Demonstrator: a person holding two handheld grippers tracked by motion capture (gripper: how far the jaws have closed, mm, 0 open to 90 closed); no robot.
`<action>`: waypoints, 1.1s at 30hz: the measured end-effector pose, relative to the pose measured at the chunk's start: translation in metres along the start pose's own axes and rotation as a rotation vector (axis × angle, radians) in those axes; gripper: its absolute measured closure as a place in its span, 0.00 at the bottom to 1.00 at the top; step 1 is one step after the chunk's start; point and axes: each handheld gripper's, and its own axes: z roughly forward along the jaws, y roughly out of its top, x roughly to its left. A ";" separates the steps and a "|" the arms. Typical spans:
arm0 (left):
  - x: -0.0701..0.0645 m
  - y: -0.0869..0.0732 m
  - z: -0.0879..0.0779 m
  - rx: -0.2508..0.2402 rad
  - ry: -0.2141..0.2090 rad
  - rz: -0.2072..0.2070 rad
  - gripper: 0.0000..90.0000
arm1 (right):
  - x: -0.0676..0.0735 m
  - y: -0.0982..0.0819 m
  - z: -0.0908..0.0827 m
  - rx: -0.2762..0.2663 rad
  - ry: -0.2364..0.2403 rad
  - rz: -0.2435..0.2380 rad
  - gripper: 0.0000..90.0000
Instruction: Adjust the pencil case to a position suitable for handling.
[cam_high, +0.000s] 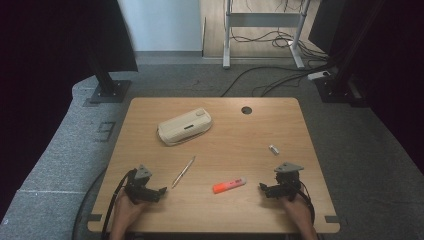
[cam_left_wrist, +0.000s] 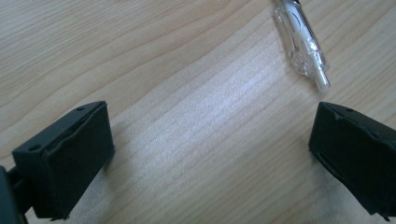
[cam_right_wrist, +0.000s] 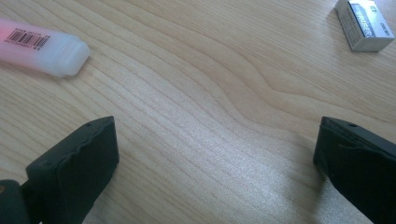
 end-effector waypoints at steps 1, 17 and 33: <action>-0.001 0.000 0.000 0.000 0.004 -0.005 0.00 | 0.000 0.000 0.000 0.000 0.000 0.000 0.00; -0.005 0.001 0.001 -0.007 0.018 -0.021 0.02 | 0.000 0.000 0.000 -0.001 0.000 0.000 0.00; -0.003 0.013 0.003 0.001 0.015 -0.026 0.06 | 0.000 0.000 0.000 0.000 0.000 0.000 0.00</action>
